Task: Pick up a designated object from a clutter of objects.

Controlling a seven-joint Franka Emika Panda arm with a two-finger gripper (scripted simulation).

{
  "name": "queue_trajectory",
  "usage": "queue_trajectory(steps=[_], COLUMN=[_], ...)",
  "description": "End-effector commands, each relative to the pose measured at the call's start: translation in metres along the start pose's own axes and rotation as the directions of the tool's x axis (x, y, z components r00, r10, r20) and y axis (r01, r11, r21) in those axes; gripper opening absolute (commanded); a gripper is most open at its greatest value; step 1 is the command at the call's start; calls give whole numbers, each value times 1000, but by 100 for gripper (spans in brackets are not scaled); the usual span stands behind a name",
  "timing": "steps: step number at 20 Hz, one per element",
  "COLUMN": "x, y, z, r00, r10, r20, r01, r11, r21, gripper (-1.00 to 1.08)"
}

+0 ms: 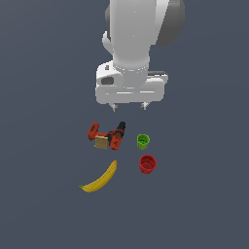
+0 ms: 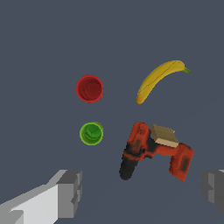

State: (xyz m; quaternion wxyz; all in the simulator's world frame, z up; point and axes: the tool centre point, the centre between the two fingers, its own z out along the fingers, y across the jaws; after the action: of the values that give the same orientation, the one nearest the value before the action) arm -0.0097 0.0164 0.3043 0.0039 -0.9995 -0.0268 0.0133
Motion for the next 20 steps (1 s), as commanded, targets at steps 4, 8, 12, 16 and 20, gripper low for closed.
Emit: queue_trajectory(steps=[4, 8, 12, 16, 20], x=[2, 5, 5, 4, 3], y=[2, 5, 5, 5, 5], z=[1, 4, 3, 8, 21], r00=[1000, 1000, 1000, 1000, 1000], r10=[6, 16, 15, 19, 29], r20=[-2, -6, -5, -7, -9], r01=[-6, -16, -15, -19, -29], r11=[1000, 1000, 1000, 1000, 999], r21=[3, 9, 9, 11, 15], gripper=[68, 68, 68, 68, 68])
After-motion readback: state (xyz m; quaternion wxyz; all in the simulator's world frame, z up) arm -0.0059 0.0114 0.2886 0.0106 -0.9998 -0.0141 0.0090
